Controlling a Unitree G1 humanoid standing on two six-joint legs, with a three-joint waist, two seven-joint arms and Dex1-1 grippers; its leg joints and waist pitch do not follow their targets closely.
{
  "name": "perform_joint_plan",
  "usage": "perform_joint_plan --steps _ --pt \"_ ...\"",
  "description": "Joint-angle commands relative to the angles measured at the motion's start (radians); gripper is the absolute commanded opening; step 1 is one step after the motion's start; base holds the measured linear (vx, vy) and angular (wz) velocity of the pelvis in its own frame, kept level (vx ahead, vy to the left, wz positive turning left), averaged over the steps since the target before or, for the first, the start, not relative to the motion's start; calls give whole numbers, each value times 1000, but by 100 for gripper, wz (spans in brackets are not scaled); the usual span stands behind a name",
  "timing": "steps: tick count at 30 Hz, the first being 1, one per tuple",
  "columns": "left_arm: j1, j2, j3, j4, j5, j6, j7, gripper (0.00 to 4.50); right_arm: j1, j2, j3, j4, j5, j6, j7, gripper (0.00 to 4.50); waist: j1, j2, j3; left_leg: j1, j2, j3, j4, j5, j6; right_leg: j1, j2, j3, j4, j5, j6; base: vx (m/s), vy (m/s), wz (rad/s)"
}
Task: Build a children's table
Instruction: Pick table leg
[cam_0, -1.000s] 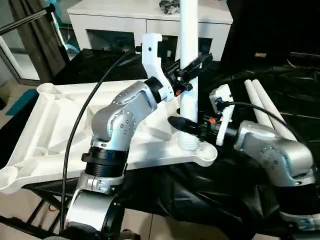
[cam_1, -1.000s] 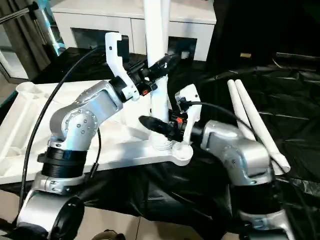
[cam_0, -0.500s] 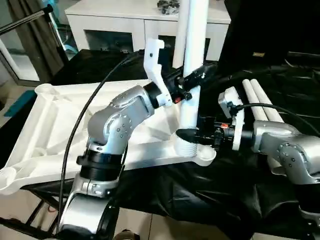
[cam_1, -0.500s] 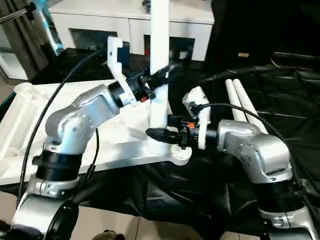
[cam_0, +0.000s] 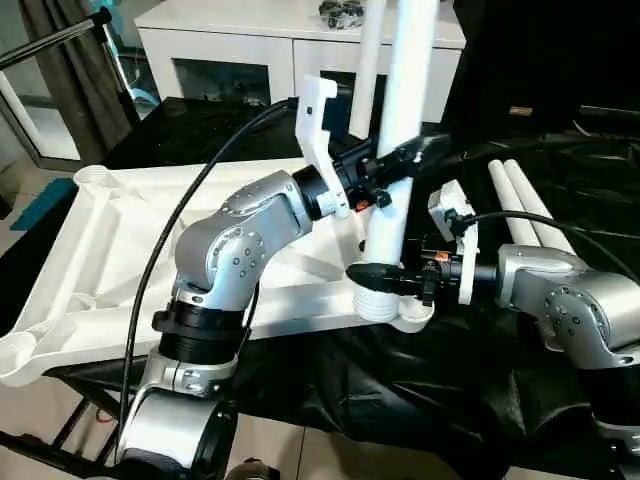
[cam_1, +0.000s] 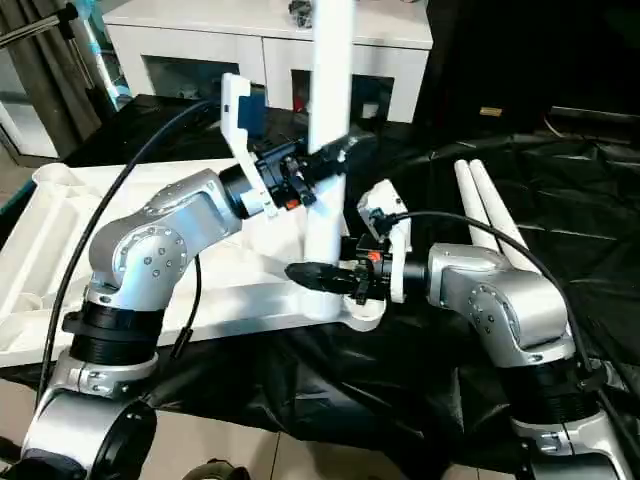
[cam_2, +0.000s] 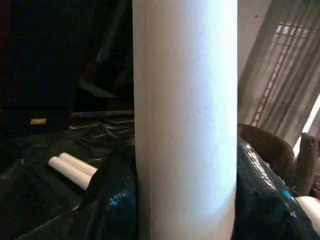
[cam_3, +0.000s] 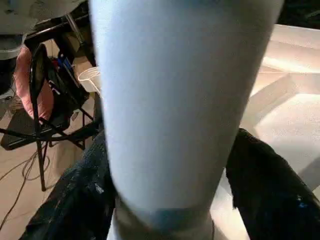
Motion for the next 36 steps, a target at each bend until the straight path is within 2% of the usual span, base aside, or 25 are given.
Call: perform_joint_plan --steps 1,10,12,16,18,19,21,24,26,29,31,33,34,35,36 --pt "7 4 -12 -24 -9 10 -11 183 -23 -4 -2 9 -7 -10 -1 288 2 -24 -75 22 38 -9 -66 -176 38 48 -41 27 -68 -199 -218 0 0 0" --pt "6 -2 -3 -30 -24 27 -4 183 -14 -1 5 11 -10 -11 3 228 2 -25 -75 22 38 -9 -66 -181 35 49 -40 27 -69 -207 -215 0 0 0" --pt "6 0 -3 -30 -23 27 -4 183 -12 -1 8 11 -10 -11 4 201 2 -25 -76 22 38 -9 -66 -176 36 49 -40 27 -68 -202 -216 0 0 0" --pt "5 3 -5 -30 -22 28 -4 183 -10 -1 8 14 -12 -10 4 192 3 -25 -77 21 37 -9 -65 -169 38 50 -41 27 -67 -190 -219 0 0 0" --pt "0 12 -14 -26 10 30 22 183 -8 3 5 13 -10 -8 1 192 4 -26 -77 21 38 -9 -65 -166 40 50 -41 27 -66 -188 -219 0 0 0" --pt "0 13 -13 -25 7 35 20 239 -7 4 5 13 -9 -9 0 191 3 -25 -77 21 38 -9 -65 -166 40 49 -40 26 -65 -188 -219 0 0 0" --pt "1 -2 6 -21 -8 30 30 253 0 15 -2 11 -9 -14 -12 191 2 -26 -76 22 38 -9 -65 -169 40 49 -40 26 -66 -190 -221 0 0 0" --pt "0 -30 40 15 32 -67 83 281 25 52 -25 -3 0 -25 -57 191 2 -26 -76 21 37 -9 -66 -185 32 49 -41 26 -70 -209 -216 0 0 0" --pt "3 -45 65 27 41 -114 107 286 41 72 -39 -13 5 -31 -83 191 0 -28 -76 20 37 -9 -67 -186 32 50 -41 26 -72 -208 -210 0 0 0" --pt "2 -62 91 34 60 -176 153 288 53 101 -65 -19 7 -46 -125 191 1 -27 -77 22 39 -10 -68 -184 30 49 -40 26 -71 -203 -201 0 0 0" --pt "3 -69 105 36 60 -189 171 288 56 113 -76 -17 5 -51 -147 191 0 -28 -77 20 38 -10 -68 -185 28 49 -41 26 -72 -201 -201 0 0 0" --pt "13 -68 127 40 64 -219 187 288 57 148 -111 12 -31 -97 -233 191 0 -20 -77 21 38 -10 -68 -192 19 45 -41 27 -73 -198 -200 0 0 0" --pt "18 -65 130 40 64 -225 185 288 55 156 -121 25 -47 -113 -263 191 -2 -20 -77 21 37 -11 -70 -196 10 45 -40 26 -73 -200 -198 0 0 0" --pt "37 -37 126 45 68 -243 141 288 46 166 -146 75 -116 -168 -364 191 -3 -21 -77 22 36 -10 -70 -196 6 44 -39 25 -72 -203 -196 0 0 0" --pt "45 -21 119 47 75 -249 118 288 43 166 -155 95 -145 -190 -404 191 -5 -14 -76 23 34 -10 -72 -205 -9 40 -37 25 -76 -222 -187 0 0 0"
